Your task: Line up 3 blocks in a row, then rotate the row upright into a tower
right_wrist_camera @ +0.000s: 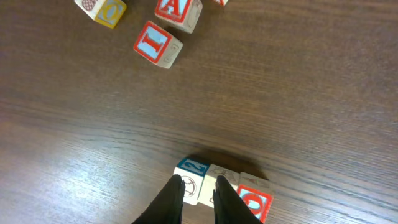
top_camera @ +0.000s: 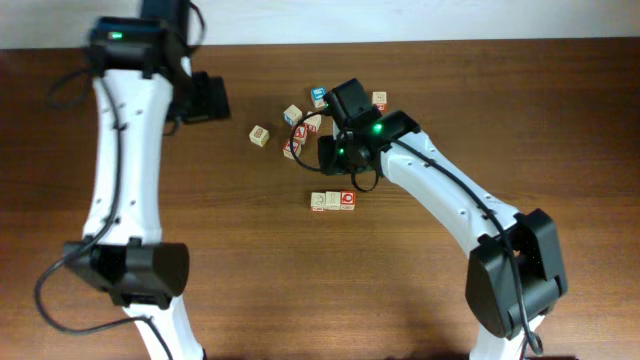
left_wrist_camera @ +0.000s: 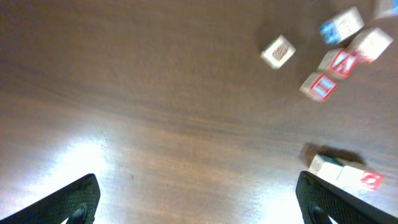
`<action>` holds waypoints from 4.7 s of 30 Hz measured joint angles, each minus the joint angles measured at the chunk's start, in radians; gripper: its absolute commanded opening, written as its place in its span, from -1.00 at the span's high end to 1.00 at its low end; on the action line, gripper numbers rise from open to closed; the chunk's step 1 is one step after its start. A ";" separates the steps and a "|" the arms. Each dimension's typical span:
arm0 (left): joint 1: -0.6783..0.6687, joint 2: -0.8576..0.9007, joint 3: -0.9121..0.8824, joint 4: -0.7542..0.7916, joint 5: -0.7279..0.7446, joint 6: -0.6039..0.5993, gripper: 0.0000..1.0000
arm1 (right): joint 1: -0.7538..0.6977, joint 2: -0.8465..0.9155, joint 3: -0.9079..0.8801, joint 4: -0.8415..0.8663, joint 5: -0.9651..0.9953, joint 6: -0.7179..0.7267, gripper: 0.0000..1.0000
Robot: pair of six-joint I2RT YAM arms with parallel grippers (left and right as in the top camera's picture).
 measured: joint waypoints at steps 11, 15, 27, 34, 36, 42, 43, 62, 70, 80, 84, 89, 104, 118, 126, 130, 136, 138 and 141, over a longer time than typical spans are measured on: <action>-0.094 -0.476 -0.438 0.222 -0.158 -0.128 -0.98 | 0.122 0.049 -0.001 -0.110 0.017 0.055 0.91; -0.101 -0.599 -0.880 0.425 -0.168 -0.140 -0.99 | 0.207 0.053 -0.097 -0.050 0.021 0.129 0.92; -0.101 -0.613 -0.886 0.488 -0.168 -0.142 -0.98 | 0.209 0.097 -0.202 0.136 0.124 0.134 0.91; -0.101 -0.613 -0.886 0.488 -0.168 -0.142 -0.99 | 0.209 0.097 -0.202 0.153 0.148 0.133 0.91; -0.101 -0.613 -0.886 0.488 -0.168 -0.142 -0.98 | 0.209 0.097 -0.200 0.132 0.147 0.130 0.92; -0.101 -0.613 -0.886 0.489 -0.168 -0.142 -0.98 | 0.169 0.072 -0.100 0.151 0.205 0.080 0.92; -0.101 -0.613 -0.886 0.489 -0.168 -0.142 -0.98 | 0.155 0.072 -0.100 0.166 0.215 0.069 0.92; -0.101 -0.613 -0.888 0.488 -0.168 -0.142 -0.98 | 0.134 0.148 -0.099 0.175 0.190 0.047 0.91; -0.101 -0.613 -0.888 0.488 -0.168 -0.142 -0.98 | 0.134 0.148 -0.099 0.160 0.183 0.047 0.92; -0.101 -0.604 -0.931 0.500 -0.026 -0.165 0.45 | -0.095 0.034 0.265 -0.333 -0.047 -0.024 0.74; -0.105 -0.396 -0.974 0.533 0.179 -0.176 1.00 | -0.292 0.032 0.151 -0.459 -0.219 -0.189 0.75; -0.168 -0.215 -0.981 0.678 0.360 -0.079 1.00 | -0.298 0.045 -0.251 -0.056 -0.381 -0.244 0.86; -0.284 -0.008 -0.982 0.877 0.484 -0.005 1.00 | -0.241 0.045 -0.412 0.233 -0.447 -0.164 0.91; -0.323 -0.008 -0.982 0.864 0.419 -0.143 1.00 | -0.200 0.044 -0.404 0.254 -0.340 -0.188 0.91; -0.339 -0.008 -0.982 0.888 0.403 -0.121 1.00 | -0.276 0.045 -0.330 0.119 -0.484 -0.266 0.92; -0.339 -0.008 -0.982 0.892 0.401 -0.119 1.00 | -0.276 0.045 -0.327 0.061 -0.484 -0.283 0.90; -0.324 -0.008 -0.982 0.892 0.408 -0.119 1.00 | -0.276 0.045 -0.325 0.010 -0.450 -0.296 0.71; -0.317 -0.008 -0.982 0.891 0.408 -0.119 1.00 | -0.279 0.046 -0.316 0.007 -0.454 -0.297 0.70; -0.317 -0.008 -0.982 0.892 0.407 -0.119 1.00 | -0.314 0.046 -0.260 0.036 -0.441 -0.300 0.84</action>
